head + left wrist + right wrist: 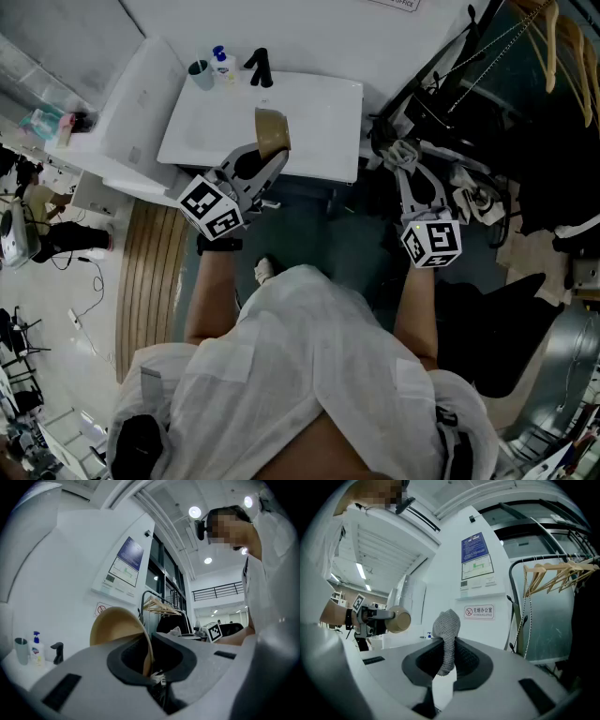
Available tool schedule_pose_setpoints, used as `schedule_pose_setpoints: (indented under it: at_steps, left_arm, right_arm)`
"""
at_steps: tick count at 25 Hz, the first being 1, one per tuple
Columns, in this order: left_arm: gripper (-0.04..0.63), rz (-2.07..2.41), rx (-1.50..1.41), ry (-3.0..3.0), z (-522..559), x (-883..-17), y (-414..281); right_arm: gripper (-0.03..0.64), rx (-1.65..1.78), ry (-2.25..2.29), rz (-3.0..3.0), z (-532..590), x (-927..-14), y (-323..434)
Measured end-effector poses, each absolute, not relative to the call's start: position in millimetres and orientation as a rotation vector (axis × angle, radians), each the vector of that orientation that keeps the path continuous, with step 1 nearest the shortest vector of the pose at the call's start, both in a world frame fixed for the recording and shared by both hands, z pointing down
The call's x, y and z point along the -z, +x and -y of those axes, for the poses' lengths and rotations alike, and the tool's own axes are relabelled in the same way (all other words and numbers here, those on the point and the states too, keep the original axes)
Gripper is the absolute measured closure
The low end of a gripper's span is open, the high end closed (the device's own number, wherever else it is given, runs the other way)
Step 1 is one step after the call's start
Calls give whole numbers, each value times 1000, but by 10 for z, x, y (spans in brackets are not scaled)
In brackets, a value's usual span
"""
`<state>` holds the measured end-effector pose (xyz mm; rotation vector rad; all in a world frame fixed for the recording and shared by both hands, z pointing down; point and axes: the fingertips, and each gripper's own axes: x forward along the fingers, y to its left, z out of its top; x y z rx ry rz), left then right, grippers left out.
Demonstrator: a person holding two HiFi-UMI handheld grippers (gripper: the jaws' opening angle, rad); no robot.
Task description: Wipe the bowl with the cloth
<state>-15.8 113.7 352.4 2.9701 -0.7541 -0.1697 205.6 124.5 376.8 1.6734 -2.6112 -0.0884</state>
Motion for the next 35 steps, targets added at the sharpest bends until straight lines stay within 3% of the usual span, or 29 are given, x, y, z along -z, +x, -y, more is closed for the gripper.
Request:
schedule_pose_setpoints:
  at_steps: [22, 35]
  left_arm:
    - [563, 723, 80, 3003, -1135, -3566, 69]
    - [563, 588, 66, 3033, -521, -3678, 358]
  right_arm:
    - [558, 47, 1601, 2726, -1192, -3706, 1985]
    - [558, 195, 1362, 2786, -643, -3562, 1378]
